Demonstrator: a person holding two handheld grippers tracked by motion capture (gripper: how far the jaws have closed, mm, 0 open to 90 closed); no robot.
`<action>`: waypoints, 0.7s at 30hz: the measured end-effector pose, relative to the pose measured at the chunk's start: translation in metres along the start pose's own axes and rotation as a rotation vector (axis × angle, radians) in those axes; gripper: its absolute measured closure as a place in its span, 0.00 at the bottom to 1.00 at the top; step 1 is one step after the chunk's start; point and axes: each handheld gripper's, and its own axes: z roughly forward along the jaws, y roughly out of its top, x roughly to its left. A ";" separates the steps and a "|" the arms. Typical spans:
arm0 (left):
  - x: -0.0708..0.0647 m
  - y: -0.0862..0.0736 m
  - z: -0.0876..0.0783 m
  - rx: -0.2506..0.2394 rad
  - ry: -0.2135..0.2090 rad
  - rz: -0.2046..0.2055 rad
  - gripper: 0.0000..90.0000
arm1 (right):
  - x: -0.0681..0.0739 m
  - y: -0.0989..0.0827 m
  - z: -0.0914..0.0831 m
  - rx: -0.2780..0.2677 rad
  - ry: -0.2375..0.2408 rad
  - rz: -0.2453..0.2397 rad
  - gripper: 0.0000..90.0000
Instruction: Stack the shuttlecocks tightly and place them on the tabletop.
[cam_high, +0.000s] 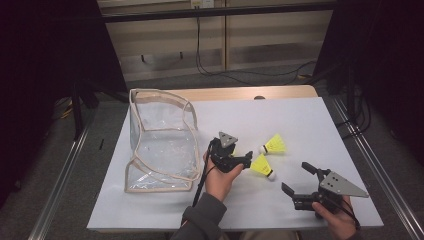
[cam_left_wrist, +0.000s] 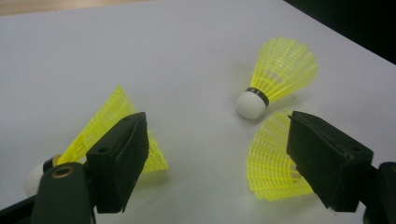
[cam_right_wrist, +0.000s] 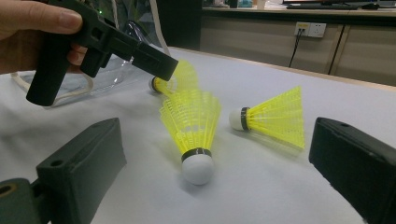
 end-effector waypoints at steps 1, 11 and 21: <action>0.000 -0.001 0.000 -0.003 -0.002 -0.005 0.22 | 0.000 0.000 0.000 0.000 0.000 0.000 0.03; -0.003 -0.009 -0.006 0.011 -0.014 0.006 0.14 | 0.000 0.000 0.000 -0.001 0.000 0.001 0.03; -0.002 -0.018 -0.010 0.022 -0.046 0.020 0.12 | 0.000 0.000 0.000 0.002 -0.001 0.001 0.03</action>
